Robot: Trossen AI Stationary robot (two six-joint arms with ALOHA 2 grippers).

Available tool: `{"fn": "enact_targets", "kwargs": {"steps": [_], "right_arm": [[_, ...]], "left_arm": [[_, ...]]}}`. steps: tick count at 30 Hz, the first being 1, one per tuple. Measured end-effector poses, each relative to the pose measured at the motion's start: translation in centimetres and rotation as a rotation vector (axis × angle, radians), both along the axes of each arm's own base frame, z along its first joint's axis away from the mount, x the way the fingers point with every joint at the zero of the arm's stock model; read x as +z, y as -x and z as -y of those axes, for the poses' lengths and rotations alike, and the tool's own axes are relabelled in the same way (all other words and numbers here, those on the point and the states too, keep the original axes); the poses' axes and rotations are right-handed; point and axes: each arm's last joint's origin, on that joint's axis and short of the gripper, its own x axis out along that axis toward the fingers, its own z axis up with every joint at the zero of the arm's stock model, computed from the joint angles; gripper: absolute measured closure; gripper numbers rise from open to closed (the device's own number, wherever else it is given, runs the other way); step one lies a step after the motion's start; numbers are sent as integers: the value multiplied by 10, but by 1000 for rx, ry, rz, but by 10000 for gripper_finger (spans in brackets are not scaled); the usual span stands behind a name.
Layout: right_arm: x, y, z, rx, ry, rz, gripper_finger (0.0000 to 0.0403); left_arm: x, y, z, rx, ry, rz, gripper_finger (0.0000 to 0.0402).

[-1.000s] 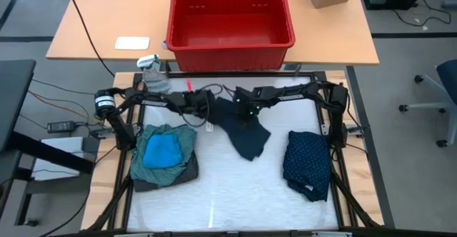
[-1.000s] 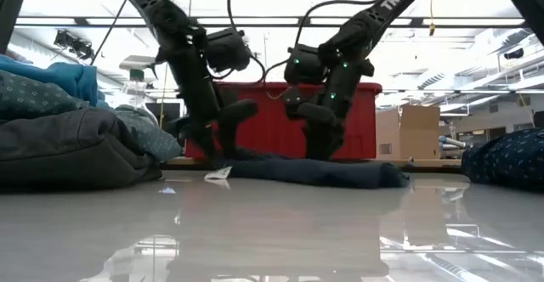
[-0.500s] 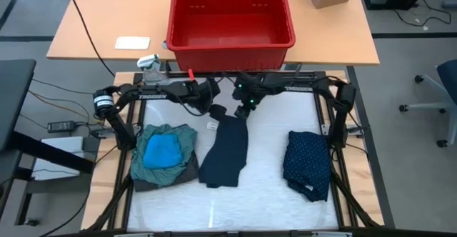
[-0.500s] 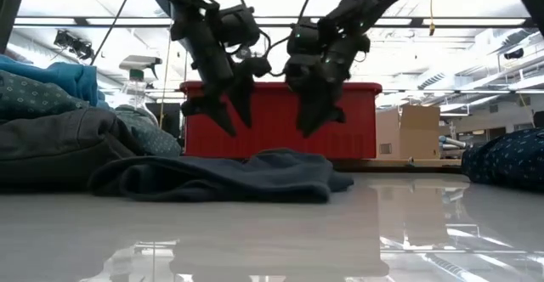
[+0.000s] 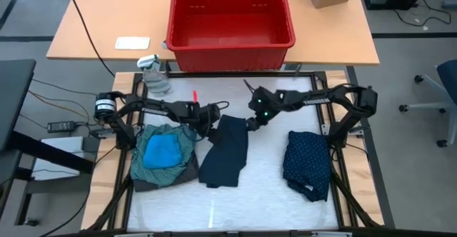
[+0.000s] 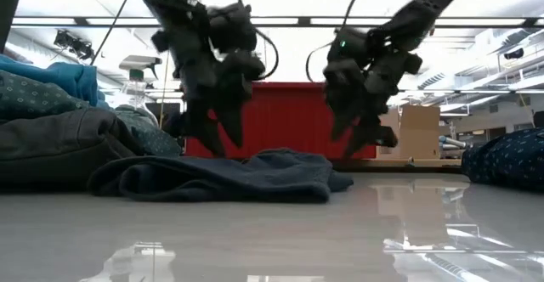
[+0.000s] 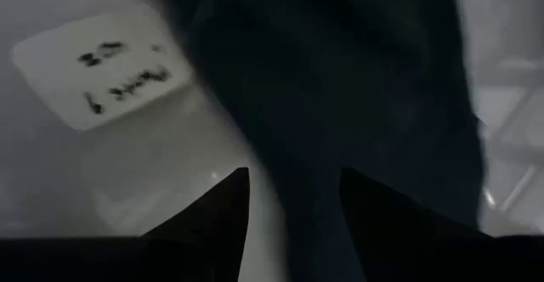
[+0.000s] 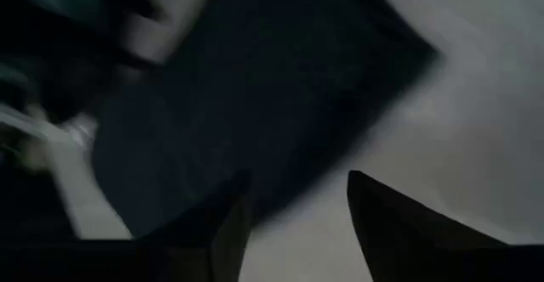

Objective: Fold laundry
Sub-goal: Fold the dark blue shorts

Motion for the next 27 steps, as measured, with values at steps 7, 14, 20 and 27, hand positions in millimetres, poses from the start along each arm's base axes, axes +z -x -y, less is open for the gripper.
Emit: {"fn": "enact_targets", "kwargs": {"steps": [7, 14, 20, 27], "right_arm": [[-22, 0, -17, -160, 58, 19, 141], [-35, -7, -34, -191, 83, 42, 98], [-44, -11, -28, -247, 143, 48, 115], [-49, -6, -10, -115, 249, 60, 321]], "left_arm": [[-20, 8, -20, 149, -30, 97, 214], [-30, 7, -23, 31, -39, 195, 214], [-55, -10, -30, 5, -90, 316, 221], [-66, -21, -44, -2, -78, 383, 361]]}}
